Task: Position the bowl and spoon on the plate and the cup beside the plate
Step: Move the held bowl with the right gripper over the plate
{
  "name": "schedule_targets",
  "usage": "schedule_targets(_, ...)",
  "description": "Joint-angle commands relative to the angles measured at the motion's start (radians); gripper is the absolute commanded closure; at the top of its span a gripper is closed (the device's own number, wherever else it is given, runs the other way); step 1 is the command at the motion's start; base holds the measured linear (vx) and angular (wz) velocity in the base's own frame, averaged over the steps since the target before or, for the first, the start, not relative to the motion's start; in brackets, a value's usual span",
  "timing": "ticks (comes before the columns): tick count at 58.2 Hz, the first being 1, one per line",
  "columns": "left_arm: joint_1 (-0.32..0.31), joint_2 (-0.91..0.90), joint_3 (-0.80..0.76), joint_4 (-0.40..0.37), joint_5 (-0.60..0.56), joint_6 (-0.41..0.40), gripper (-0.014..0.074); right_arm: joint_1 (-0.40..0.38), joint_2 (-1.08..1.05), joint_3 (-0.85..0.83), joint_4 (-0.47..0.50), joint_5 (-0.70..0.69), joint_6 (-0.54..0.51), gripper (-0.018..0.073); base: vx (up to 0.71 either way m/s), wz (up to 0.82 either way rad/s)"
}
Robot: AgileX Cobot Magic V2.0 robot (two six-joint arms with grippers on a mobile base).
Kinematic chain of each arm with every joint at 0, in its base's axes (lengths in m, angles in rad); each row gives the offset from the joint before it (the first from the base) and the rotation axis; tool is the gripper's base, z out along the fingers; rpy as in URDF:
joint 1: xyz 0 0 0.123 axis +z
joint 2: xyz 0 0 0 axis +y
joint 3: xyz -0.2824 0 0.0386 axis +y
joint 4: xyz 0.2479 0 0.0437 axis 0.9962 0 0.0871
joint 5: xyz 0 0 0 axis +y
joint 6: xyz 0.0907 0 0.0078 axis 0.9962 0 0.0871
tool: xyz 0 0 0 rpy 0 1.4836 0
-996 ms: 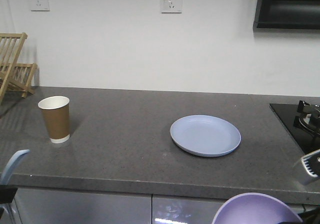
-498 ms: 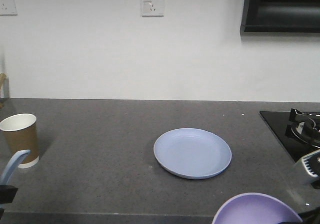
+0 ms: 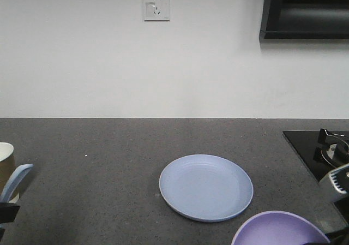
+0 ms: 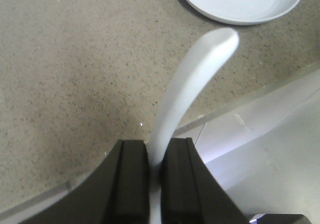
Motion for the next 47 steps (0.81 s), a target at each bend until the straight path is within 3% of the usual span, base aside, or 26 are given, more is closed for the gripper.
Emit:
schedule_targets(1,-0.007,-0.015,-0.024,-0.024,-0.062,-0.006,0.0421,0.001,-0.014,-0.028,0.004,-0.063,0.001,0.0498,0.16,-0.01)
schedule_targets(47,-0.007,-0.015,-0.024,-0.024,-0.062,-0.006,0.0421,0.001,-0.014,-0.028,0.004,-0.063,0.001,0.0498,0.13,-0.04)
